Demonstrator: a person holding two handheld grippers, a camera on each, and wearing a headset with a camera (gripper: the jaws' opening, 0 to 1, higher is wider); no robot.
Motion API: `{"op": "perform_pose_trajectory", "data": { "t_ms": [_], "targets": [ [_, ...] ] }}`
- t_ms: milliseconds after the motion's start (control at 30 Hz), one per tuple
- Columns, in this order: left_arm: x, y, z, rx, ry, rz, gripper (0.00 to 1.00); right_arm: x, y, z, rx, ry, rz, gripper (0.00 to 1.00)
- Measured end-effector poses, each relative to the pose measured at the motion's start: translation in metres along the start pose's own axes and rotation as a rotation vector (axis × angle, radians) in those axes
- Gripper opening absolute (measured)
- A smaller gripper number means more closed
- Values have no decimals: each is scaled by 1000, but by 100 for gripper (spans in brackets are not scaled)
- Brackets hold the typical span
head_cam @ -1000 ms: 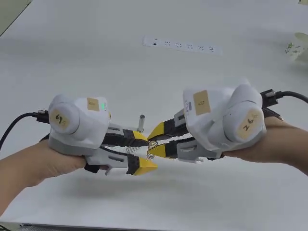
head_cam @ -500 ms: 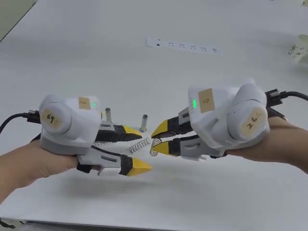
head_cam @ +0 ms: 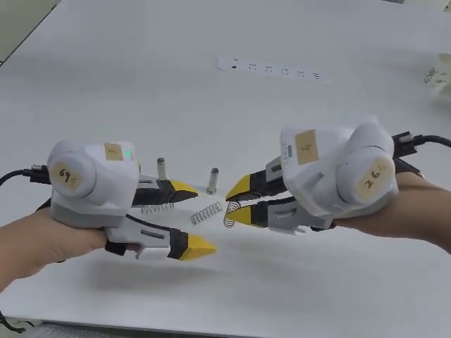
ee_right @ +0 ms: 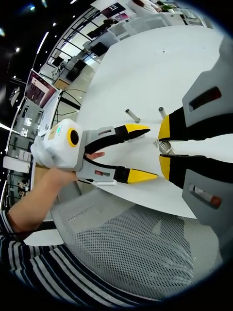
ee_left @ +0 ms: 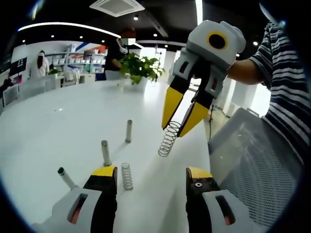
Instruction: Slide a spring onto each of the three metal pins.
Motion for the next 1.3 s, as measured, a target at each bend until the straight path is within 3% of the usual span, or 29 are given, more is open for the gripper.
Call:
{"op": "perform_pose_trajectory", "data": {
  "t_ms": [800, 1200, 1300],
  "targets": [
    [21, 38, 11, -132, 45, 18, 72, 2, 3, -2, 20, 1, 2, 7],
    [32, 53, 15, -184, 66, -1, 96, 8, 6, -7, 38, -20, 9, 7],
    [34, 57, 17, -201, 68, -8, 98, 10, 7, -8, 43, -25, 13, 7]
  ]
}}
Point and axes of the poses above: the centre of the closed fingertips' face, and the gripper's own axes: y roughly backward along the fingers, z roughly to its left, x roughly out of its underside, the point moved 10 cm from there along y, roughly backward along the fingers, and after that the axes turned 12 degrees about -y, right-handed, at the moved point
